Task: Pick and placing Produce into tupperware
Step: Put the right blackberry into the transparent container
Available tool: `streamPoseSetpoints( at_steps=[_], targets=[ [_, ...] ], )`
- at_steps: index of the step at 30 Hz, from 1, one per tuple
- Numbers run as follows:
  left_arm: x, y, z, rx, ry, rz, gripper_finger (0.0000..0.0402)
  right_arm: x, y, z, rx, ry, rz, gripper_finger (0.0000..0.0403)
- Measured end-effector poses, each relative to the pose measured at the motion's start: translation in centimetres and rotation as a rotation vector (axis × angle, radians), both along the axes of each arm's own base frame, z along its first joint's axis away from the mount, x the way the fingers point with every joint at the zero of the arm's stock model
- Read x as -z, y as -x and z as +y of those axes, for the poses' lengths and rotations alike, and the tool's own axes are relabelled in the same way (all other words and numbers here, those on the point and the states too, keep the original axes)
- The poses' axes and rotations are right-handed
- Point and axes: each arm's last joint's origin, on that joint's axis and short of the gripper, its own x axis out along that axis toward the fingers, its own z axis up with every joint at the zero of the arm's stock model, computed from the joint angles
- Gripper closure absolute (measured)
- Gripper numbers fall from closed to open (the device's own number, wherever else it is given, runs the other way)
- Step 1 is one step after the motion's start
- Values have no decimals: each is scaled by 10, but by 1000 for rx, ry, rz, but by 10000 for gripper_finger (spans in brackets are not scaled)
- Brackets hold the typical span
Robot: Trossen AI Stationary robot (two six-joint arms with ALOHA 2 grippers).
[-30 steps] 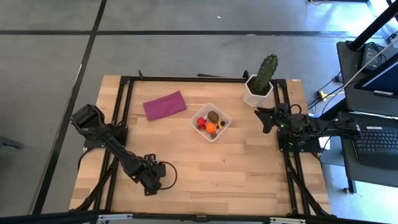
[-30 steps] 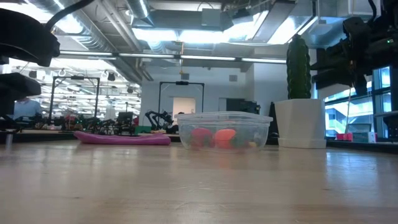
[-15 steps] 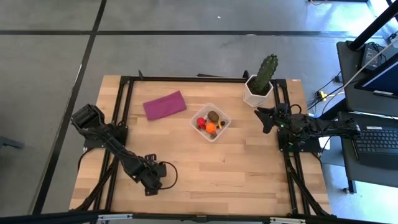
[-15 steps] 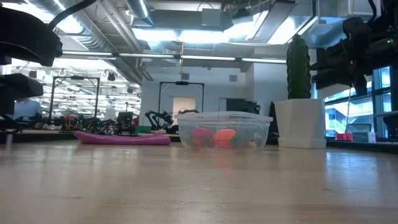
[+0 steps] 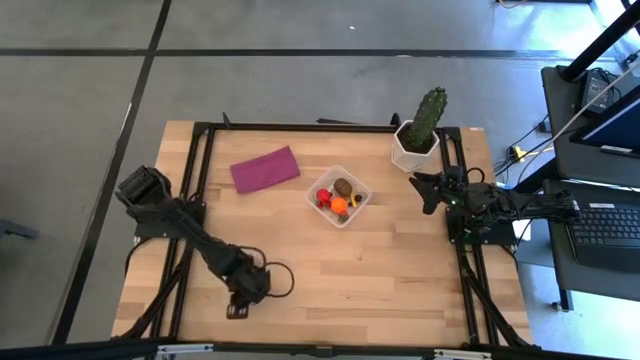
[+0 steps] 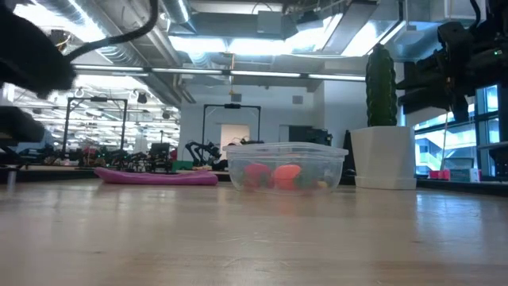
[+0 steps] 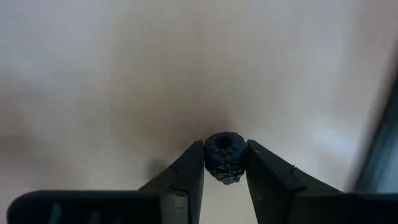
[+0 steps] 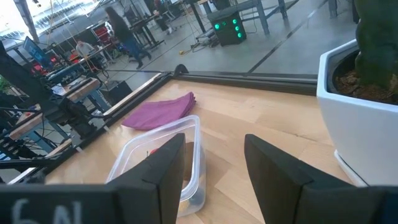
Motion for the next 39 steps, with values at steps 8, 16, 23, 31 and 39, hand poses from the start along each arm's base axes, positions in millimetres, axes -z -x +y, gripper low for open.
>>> streamPoseSetpoints(
  at_steps=[8,16,23,31,39],
  targets=[
    [-15,-43,43,145,180,-85,319,0,0,0,0,1,0,234],
    [-52,-104,119,111,291,-453,307,0,0,0,-1,2,1,234],
    [-108,-142,182,11,24,-828,319,0,0,0,-1,6,3,234],
    [-137,-166,215,-72,-395,-916,303,0,0,0,-4,25,16,234],
    [-77,-184,237,-149,-388,-712,314,1,0,0,-5,22,26,234]
  ],
)
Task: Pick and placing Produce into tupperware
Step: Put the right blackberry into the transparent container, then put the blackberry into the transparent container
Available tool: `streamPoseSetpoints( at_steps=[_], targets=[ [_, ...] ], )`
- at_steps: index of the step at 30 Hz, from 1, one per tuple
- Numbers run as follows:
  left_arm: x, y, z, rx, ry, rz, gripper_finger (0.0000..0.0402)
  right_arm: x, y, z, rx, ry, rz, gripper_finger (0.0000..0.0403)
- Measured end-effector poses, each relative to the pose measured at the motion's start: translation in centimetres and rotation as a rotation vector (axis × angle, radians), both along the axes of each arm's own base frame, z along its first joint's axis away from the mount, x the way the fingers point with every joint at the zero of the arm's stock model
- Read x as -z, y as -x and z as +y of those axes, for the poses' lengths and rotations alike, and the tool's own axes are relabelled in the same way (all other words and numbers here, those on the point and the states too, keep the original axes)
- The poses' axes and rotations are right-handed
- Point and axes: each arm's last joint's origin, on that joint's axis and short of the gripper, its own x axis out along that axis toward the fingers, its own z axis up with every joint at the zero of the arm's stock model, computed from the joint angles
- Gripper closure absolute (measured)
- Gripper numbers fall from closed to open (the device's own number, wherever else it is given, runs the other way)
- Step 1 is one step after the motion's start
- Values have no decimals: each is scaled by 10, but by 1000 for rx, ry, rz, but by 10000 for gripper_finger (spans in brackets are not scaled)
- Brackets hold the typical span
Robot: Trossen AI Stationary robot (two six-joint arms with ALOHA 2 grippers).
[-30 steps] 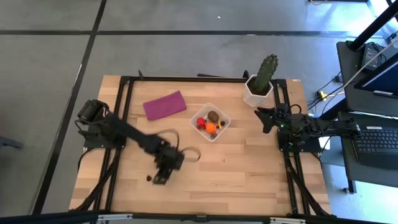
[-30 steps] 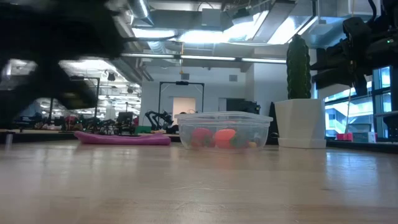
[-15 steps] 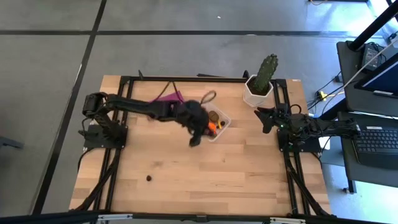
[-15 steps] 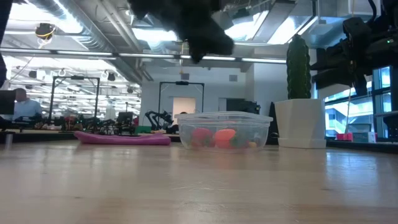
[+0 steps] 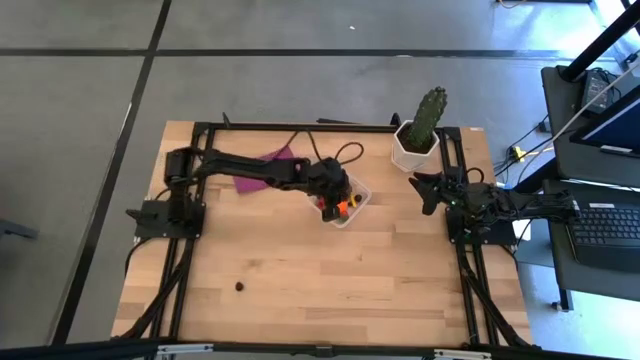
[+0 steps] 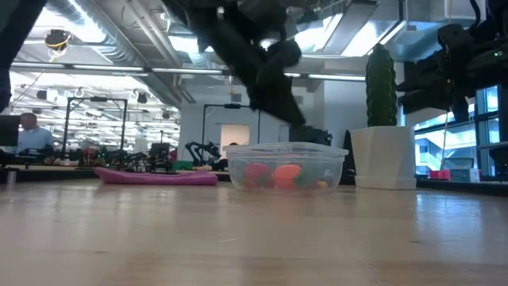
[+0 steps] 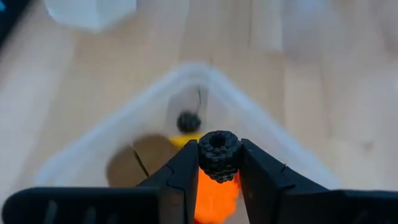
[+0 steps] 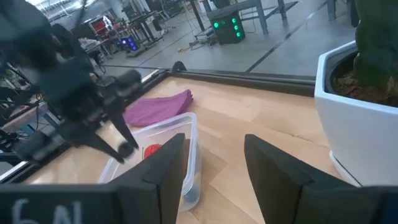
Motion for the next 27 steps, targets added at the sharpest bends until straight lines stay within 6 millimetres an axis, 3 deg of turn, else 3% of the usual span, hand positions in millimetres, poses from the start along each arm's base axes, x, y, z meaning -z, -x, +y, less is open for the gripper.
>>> streamPoseSetpoints(
  at_steps=[8,15,27],
  targets=[
    [39,-6,3,-20,33,121,298,2,0,0,1,-4,15,234],
    [39,-6,3,-20,33,120,295,2,0,0,1,-4,22,234],
    [39,-6,3,-20,32,120,245,2,0,0,0,2,26,234]
  ],
)
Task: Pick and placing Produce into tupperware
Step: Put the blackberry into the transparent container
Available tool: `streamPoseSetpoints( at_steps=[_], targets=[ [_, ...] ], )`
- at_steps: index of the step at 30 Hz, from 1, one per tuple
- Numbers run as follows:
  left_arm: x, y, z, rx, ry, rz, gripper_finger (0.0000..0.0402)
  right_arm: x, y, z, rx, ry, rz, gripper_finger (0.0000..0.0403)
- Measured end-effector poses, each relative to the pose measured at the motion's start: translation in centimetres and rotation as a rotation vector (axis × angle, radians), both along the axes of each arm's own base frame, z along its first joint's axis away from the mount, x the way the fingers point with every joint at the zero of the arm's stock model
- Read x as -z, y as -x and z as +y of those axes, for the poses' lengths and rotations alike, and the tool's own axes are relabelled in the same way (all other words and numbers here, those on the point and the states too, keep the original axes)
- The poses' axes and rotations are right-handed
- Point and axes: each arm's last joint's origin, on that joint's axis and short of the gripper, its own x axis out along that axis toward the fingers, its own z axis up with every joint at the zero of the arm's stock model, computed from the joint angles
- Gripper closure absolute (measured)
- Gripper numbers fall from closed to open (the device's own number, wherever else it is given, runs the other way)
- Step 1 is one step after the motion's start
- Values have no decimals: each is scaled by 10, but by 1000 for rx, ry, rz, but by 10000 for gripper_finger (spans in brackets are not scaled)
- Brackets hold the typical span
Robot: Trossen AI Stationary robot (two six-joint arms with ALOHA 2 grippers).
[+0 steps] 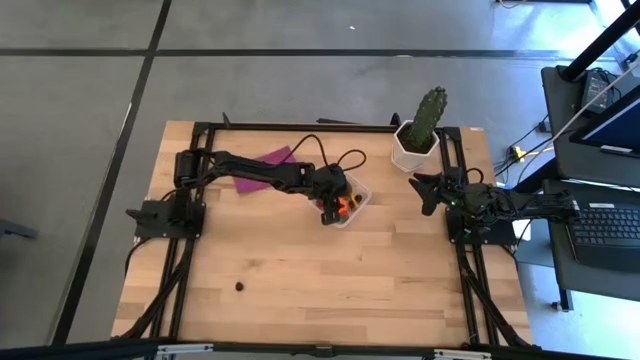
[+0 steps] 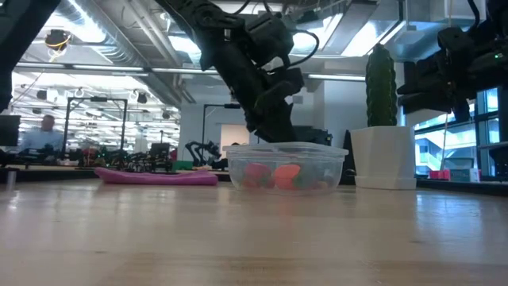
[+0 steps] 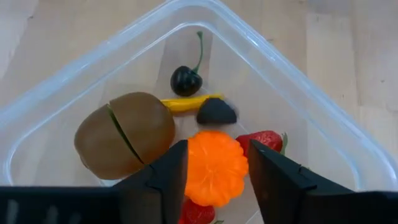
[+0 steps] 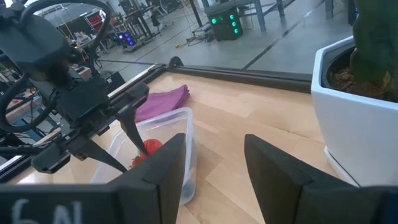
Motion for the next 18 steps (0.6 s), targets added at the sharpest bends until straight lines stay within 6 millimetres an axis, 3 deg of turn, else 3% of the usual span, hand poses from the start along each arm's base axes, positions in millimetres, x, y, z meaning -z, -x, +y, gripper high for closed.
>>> streamPoseSetpoints(
  at_steps=[7,12,18],
  targets=[
    [-8,1,0,36,-34,-21,173,0,0,0,-1,3,2,234],
    [-52,18,-3,23,-32,-76,148,1,0,0,0,2,9,234],
    [-123,81,-17,-3,-29,-25,150,2,0,0,-6,-20,14,234]
  ],
)
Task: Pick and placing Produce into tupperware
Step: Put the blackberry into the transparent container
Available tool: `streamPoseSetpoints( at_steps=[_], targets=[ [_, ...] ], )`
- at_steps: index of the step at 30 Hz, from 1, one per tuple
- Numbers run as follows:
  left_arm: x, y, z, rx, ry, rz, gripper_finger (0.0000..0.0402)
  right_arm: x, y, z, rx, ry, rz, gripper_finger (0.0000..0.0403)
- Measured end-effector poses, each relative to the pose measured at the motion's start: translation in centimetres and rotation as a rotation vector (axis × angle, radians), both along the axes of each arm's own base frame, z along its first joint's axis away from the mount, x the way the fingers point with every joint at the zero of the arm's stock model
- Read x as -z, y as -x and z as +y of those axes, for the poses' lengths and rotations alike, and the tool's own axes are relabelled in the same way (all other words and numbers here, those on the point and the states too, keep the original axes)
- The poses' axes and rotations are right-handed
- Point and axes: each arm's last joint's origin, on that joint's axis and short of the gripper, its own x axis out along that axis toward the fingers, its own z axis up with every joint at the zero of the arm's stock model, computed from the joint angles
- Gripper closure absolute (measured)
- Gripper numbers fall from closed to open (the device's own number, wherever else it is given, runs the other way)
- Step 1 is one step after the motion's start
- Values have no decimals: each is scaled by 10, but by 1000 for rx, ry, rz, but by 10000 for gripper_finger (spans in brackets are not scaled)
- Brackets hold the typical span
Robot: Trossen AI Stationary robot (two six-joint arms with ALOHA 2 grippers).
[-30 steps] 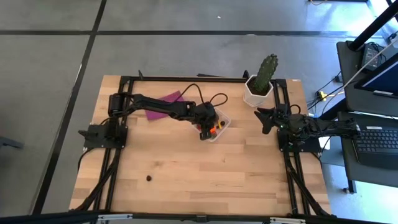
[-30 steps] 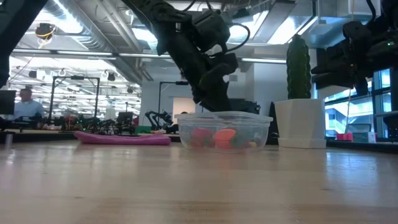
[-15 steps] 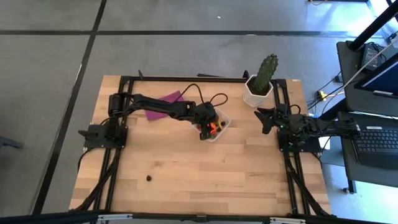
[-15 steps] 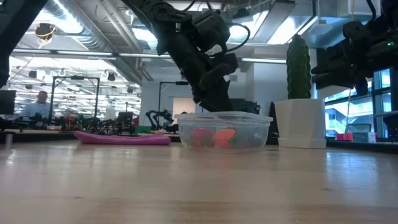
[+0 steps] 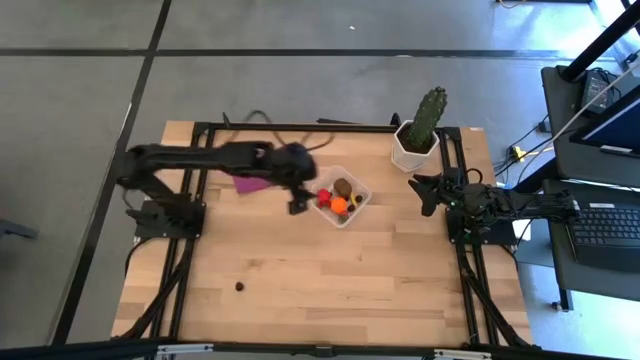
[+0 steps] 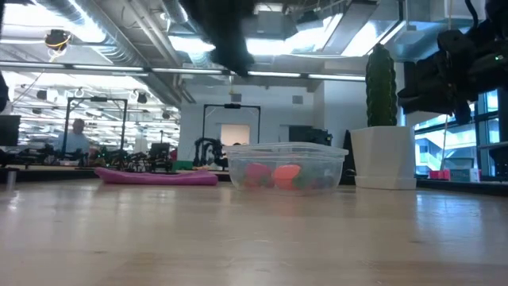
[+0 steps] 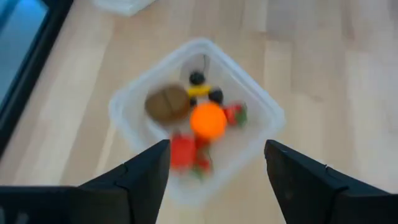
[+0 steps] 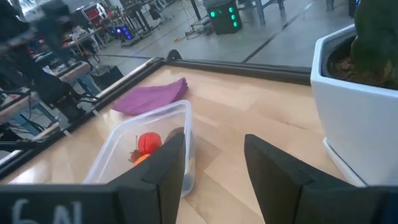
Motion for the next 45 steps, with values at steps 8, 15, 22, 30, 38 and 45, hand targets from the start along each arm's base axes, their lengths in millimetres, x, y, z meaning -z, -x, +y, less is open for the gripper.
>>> streamPoseSetpoints(
  at_steps=[8,15,22,30,38,45],
  targets=[
    [-45,98,-34,-115,149,217,151,0,0,0,1,1,3,234],
    [-45,136,-87,-63,211,421,151,0,0,0,2,1,1,234],
    [-3,150,-140,120,170,510,151,0,0,0,3,1,1,234],
    [69,156,-180,269,226,381,151,0,0,0,3,1,1,234],
    [111,166,-188,174,291,367,153,0,0,0,8,-19,-13,234],
    [131,158,-205,219,267,376,176,0,0,0,9,-22,-15,234]
  ],
)
